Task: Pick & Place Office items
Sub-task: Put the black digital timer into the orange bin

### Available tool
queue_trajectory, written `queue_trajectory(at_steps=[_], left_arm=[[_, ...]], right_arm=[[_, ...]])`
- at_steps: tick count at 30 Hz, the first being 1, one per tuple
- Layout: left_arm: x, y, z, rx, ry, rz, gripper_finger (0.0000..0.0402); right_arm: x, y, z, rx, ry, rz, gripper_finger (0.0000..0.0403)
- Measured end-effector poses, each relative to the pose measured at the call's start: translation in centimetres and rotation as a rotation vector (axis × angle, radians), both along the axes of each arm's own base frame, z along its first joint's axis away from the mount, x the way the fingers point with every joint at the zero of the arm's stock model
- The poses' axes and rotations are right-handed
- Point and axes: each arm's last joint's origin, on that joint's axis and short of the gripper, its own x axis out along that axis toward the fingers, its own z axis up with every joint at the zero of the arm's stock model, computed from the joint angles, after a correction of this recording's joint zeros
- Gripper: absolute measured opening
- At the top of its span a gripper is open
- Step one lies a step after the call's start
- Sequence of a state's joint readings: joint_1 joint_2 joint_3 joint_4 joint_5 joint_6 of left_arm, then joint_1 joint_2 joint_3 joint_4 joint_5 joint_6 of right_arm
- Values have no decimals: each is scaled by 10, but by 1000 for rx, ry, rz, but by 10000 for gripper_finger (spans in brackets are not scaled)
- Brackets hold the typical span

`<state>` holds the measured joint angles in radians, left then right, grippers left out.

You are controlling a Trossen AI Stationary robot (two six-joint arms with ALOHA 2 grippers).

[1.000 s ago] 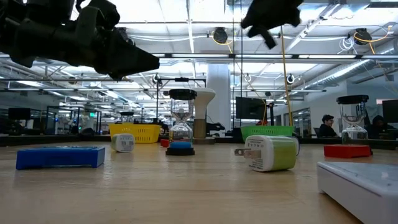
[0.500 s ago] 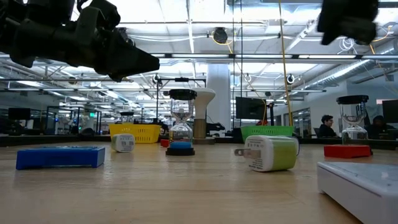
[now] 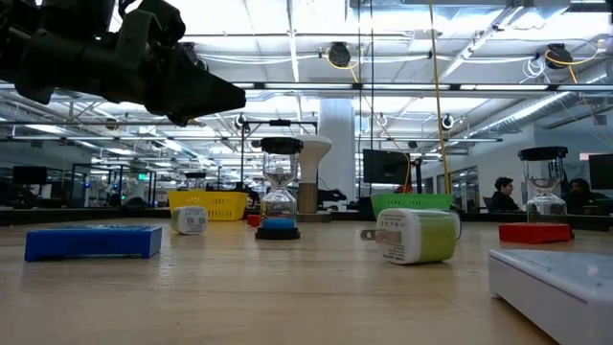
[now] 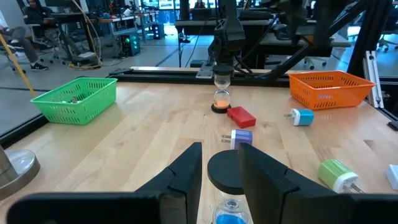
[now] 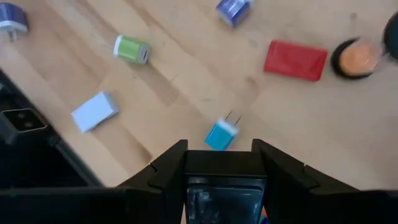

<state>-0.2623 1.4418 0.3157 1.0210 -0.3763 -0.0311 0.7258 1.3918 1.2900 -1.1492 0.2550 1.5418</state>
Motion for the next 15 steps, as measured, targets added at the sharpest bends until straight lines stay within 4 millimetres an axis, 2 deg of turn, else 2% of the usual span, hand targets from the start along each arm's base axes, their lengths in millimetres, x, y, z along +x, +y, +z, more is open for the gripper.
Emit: queue_trajectory(at_steps=[7, 15], left_arm=[[0, 0, 0, 0, 0, 0, 106], [0, 0, 0, 0, 0, 0, 106]], right_arm=[[-11, 12, -3, 27, 34, -25, 153], [-8, 30, -28, 24, 205, -21, 149]])
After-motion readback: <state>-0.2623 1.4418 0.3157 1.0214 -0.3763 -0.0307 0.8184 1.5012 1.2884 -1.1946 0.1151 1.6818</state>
